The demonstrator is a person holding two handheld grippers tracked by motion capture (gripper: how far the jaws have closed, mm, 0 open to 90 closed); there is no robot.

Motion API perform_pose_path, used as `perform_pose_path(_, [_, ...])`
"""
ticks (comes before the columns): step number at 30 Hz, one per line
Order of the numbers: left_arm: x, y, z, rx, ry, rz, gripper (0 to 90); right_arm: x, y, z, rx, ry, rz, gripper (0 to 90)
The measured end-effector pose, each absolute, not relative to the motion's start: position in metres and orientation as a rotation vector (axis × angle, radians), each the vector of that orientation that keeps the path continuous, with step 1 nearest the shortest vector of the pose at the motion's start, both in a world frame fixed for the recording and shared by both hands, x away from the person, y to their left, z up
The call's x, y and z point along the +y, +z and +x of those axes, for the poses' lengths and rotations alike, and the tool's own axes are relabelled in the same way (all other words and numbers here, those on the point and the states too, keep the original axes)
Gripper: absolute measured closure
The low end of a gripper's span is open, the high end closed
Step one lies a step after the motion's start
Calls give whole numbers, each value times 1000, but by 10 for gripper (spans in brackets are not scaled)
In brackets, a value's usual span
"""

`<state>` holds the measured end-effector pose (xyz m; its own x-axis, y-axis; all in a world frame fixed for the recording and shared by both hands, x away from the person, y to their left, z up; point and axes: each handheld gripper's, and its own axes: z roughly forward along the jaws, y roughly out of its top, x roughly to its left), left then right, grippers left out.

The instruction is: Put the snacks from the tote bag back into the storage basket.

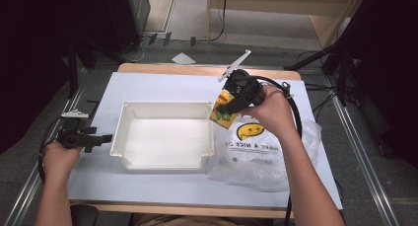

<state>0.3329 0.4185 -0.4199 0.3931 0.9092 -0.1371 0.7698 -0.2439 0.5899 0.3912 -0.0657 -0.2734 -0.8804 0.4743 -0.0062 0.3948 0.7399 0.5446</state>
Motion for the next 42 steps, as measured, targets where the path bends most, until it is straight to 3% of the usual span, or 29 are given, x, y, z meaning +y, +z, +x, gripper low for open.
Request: perform_pose_path(42, [422, -422, 332, 1434, 307, 2055, 206, 4, -280, 432, 2873, 800, 636, 539])
